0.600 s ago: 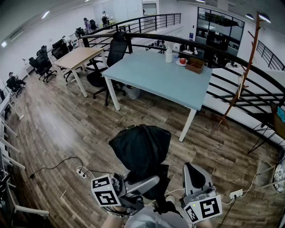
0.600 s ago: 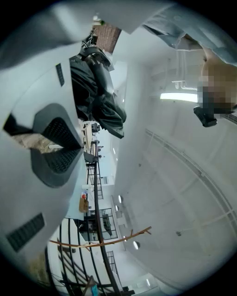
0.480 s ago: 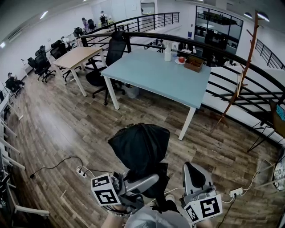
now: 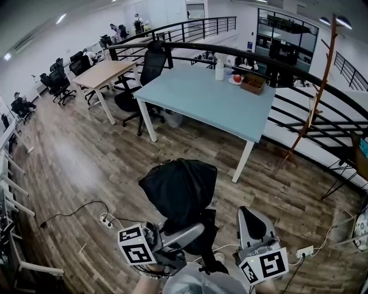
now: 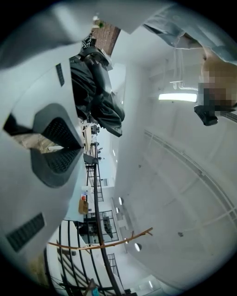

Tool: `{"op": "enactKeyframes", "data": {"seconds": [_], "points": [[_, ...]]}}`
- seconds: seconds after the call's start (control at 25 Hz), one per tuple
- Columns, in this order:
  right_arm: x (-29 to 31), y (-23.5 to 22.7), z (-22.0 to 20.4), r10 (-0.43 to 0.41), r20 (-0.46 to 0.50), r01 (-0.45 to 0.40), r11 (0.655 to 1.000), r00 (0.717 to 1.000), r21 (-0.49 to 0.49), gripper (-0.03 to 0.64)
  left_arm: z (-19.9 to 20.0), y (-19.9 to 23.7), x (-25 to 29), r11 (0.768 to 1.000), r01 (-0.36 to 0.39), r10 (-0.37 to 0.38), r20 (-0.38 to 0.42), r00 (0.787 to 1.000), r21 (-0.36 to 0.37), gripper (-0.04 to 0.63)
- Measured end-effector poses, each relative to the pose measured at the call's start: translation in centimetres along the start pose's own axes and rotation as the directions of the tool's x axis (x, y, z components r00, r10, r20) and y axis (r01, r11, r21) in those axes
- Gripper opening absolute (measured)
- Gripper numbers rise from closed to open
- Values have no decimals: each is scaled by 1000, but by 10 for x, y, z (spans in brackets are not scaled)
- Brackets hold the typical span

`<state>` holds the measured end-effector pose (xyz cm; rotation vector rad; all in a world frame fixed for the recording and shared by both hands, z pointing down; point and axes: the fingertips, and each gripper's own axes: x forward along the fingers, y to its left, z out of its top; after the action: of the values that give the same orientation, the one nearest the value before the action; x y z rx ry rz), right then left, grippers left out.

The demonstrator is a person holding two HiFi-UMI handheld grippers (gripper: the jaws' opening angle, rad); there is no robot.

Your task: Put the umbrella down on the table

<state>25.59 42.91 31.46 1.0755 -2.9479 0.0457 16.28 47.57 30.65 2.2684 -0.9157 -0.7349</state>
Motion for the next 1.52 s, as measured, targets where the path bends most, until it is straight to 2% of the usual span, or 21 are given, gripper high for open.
{"op": "enactKeyframes", "data": {"seconds": [0.36, 0.56, 1.0, 1.52], "points": [[1, -36, 10, 22, 24, -22, 1000, 999, -1, -5, 3, 3, 32, 1000, 8, -7, 53, 999, -15, 282], [0, -55, 16, 42, 42, -42, 999, 998, 1, -5, 4, -1, 51, 1000, 3, -3, 70, 998, 2, 282], [-17, -95, 9, 69, 54, -69, 998, 996, 10, -5, -11, -9, 81, 1000, 10, -11, 131, 991, 10, 282], [-31, -122, -1, 61, 54, -64, 996, 997, 56, -5, -25, -14, 109, 1000, 20, -22, 111, 994, 14, 282]]}}
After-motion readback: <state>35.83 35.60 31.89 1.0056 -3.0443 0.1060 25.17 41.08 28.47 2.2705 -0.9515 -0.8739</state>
